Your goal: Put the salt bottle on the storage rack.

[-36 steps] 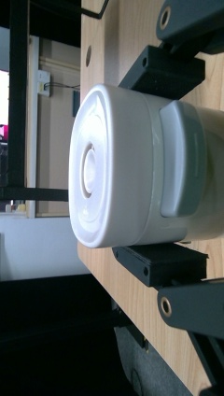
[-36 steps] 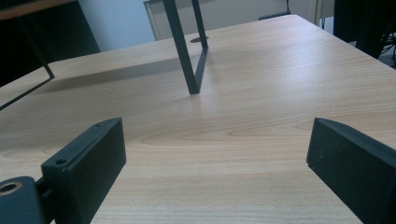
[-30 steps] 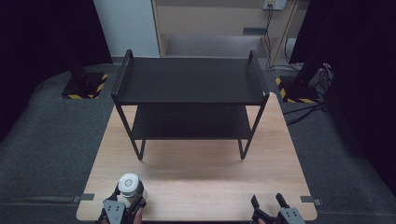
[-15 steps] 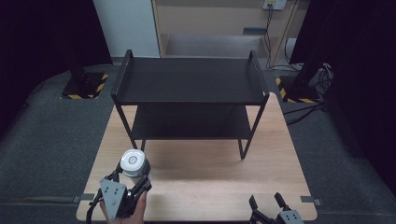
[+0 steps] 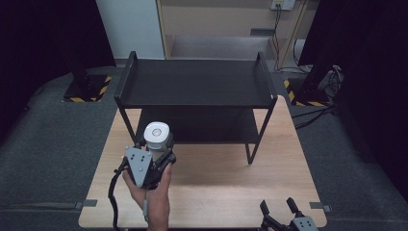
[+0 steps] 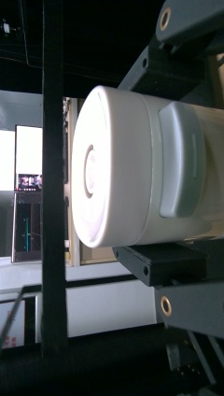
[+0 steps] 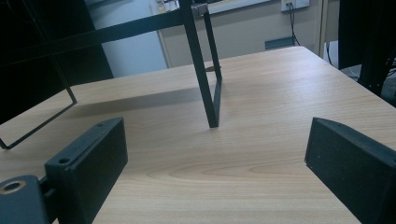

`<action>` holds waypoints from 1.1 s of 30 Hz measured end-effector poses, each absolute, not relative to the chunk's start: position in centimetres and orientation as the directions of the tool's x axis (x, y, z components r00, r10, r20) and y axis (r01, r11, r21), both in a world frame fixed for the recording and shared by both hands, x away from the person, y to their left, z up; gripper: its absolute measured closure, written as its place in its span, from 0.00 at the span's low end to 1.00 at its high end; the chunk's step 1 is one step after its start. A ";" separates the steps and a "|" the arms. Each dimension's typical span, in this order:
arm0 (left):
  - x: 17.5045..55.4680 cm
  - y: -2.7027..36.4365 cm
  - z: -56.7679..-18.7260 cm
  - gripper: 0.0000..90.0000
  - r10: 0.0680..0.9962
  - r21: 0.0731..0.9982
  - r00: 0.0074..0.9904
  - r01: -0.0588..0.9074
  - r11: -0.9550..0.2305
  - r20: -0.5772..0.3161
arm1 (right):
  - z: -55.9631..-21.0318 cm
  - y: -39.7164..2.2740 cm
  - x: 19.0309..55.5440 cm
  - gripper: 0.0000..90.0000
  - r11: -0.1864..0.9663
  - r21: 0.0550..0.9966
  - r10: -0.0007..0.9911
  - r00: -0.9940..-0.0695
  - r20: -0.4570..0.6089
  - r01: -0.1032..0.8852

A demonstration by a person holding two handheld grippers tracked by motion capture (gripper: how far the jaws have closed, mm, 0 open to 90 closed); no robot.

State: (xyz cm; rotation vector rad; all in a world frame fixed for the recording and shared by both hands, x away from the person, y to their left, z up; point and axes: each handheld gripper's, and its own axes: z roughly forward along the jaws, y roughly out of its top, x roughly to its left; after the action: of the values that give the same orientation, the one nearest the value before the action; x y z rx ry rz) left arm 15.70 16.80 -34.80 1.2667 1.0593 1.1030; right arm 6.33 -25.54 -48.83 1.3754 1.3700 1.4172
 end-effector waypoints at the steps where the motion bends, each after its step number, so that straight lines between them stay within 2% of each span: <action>1: 15.7 16.8 -34.8 0.34 0.986 1.000 0.168 -0.031 -0.004 0.009 | -48.8 -25.5 6.4 0.06 -0.175 0.970 0.964 -0.170 0.204 0.171; 8: 18.8 15.4 -34.6 0.34 0.988 1.000 0.152 0.015 -0.004 0.001 | -48.8 -26.0 7.1 0.06 -0.179 0.968 0.963 -0.170 0.209 0.176; 18: 21.8 14.9 -35.0 0.34 0.995 1.000 0.102 0.018 0.012 -0.014 | -48.9 -26.6 8.0 0.06 -0.182 0.965 0.964 -0.161 0.213 0.188; 33: 24.1 13.8 -35.0 0.34 0.997 1.000 0.082 0.007 0.003 -0.003 | -49.1 -27.2 8.9 0.07 -0.185 0.963 0.966 -0.145 0.215 0.196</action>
State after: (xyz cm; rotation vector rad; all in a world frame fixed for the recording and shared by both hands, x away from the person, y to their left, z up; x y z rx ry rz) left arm 24.08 13.84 -34.99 1.2496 1.1547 1.1432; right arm 8.93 -27.20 -49.14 1.4162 1.3679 1.3955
